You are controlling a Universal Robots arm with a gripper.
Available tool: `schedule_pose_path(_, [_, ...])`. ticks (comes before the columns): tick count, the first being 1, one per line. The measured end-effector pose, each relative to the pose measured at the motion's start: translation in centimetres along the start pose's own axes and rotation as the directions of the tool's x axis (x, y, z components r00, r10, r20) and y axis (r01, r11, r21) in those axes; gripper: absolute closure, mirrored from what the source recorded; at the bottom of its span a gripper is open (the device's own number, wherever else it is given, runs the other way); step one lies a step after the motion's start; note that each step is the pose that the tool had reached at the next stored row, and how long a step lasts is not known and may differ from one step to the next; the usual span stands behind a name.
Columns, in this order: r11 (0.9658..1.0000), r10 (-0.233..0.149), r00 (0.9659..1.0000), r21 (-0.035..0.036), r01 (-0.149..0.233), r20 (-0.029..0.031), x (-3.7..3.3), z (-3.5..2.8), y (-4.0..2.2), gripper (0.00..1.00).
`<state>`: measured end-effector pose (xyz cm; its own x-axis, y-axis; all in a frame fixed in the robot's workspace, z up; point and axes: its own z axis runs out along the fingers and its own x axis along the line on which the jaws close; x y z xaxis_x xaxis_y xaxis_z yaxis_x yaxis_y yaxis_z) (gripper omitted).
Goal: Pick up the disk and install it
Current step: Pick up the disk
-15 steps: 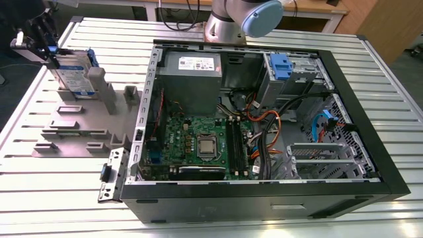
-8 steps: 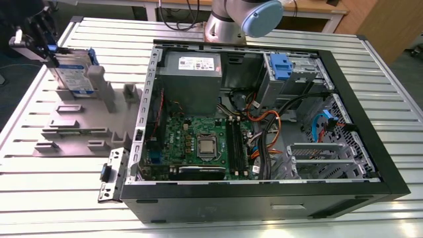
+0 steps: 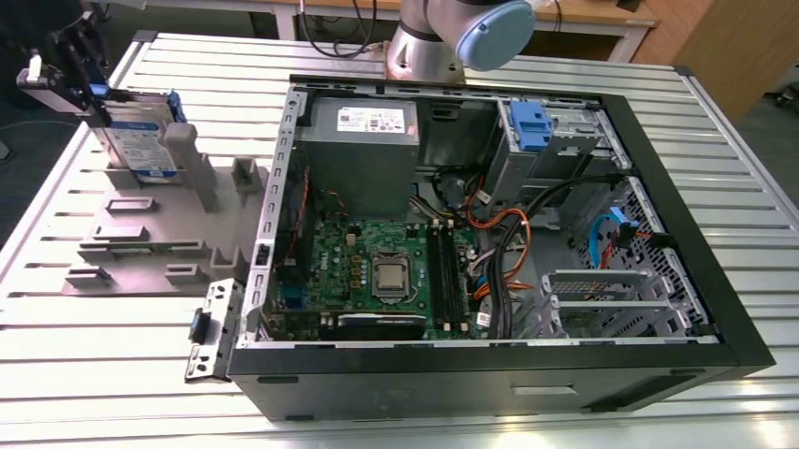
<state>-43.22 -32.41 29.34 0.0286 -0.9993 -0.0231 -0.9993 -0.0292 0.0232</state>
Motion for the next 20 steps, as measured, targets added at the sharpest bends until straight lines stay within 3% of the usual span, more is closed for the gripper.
schedule_pose_path(2, [1.0,0.0,1.0,0.0001,0.0,0.0002,0.0,0.0,0.0,0.62])
schedule_pose_path(3, [1.0,0.0,1.0,0.0001,0.0,0.0004,0.0,0.0,0.0,0.55])
schedule_pose_path(9, [1.0,0.0,1.0,0.0002,0.0,0.0011,0.0,0.0,0.0,0.55])
schedule_pose_path(11, [1.0,0.0,1.0,0.0001,0.0,0.0014,0.0,0.0,0.0,0.63])
schedule_pose_path(20, [1.0,0.0,1.0,0.0003,0.0,0.0026,0.0,0.01,0.0,0.64])
